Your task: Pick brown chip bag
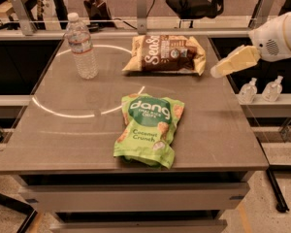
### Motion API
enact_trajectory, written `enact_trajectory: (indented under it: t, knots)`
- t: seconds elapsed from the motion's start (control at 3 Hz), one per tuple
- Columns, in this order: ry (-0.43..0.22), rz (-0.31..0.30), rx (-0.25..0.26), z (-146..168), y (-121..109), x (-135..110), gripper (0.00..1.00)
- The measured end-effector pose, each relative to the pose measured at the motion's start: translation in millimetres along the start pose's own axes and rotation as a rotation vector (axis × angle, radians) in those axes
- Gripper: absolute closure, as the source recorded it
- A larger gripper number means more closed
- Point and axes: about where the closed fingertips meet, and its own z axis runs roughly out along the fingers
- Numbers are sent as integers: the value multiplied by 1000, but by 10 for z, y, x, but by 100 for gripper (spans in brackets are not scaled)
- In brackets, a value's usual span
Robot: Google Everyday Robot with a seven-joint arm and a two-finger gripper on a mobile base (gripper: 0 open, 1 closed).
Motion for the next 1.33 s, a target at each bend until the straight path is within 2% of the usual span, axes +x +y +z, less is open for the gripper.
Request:
enact_trajectory:
  t: [0.67, 1.0, 1.33]
  knots:
    - [-161, -116, -16, 465, -29, -202, 0]
    - [-173, -149, 13, 651, -26, -272, 0]
    - [-163, -151, 76, 860, -33, -328, 0]
